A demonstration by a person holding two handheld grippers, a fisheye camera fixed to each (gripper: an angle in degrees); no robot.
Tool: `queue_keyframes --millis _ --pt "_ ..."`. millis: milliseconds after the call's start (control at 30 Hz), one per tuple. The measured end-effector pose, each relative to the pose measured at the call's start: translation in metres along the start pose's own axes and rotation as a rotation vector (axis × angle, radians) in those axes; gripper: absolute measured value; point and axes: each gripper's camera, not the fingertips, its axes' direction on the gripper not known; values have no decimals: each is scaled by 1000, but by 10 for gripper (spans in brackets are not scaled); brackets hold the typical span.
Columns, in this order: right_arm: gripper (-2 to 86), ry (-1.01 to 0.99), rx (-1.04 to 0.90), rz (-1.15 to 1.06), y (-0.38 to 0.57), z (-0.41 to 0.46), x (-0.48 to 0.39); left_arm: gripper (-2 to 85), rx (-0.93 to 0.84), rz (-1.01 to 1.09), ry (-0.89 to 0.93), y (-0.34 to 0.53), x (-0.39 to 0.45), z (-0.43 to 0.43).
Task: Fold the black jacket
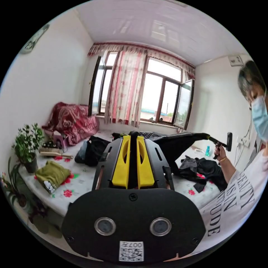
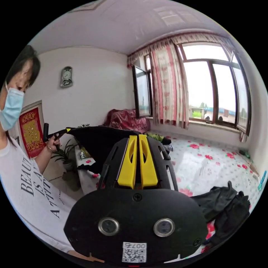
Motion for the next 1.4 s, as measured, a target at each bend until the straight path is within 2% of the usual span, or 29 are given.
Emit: queue_keyframes --millis 67,133,200,233,300,367,533,600,700,800,867,967,1100,1233,1400 --pt "-3 -1 -106 25 25 11 6 30 -77 -64 12 35 -4 9" --pt "-3 -37 -317 104 76 40 20 29 -314 -247 41 129 -18 44" --pt "-3 -79 -585 307 173 67 41 28 -501 -434 50 221 -24 58" --pt "-3 -87 -636 369 199 69 45 27 -600 -562 66 279 -22 57" --pt "-3 -167 -759 591 282 58 56 25 -690 -726 70 348 -13 41" --pt "-3 -188 -807 688 317 45 55 21 -752 -819 59 389 5 15" --pt "-3 -232 -881 618 321 26 52 18 -745 -689 56 361 13 -8" --pt "-3 -257 -838 627 308 36 69 16 -708 -688 65 351 -1 7" --pt "-3 -271 -774 599 269 81 95 11 -669 -720 111 319 -46 78" --pt "-2 -181 -705 477 178 143 116 6 -599 -701 133 226 -90 162" --pt "-2 -106 -591 418 99 162 125 4 -434 -643 191 110 -108 189" --pt "-2 -22 -337 304 -24 147 114 2 -232 -447 210 -26 -94 161" --pt "-2 10 -124 115 -100 87 62 4 -118 -234 191 -99 -58 95" --pt "-2 -1 -107 27 -65 49 29 6 -149 -108 196 -65 -27 43" --pt "-2 -104 -407 54 88 51 1 8 -412 -162 172 80 -13 35"
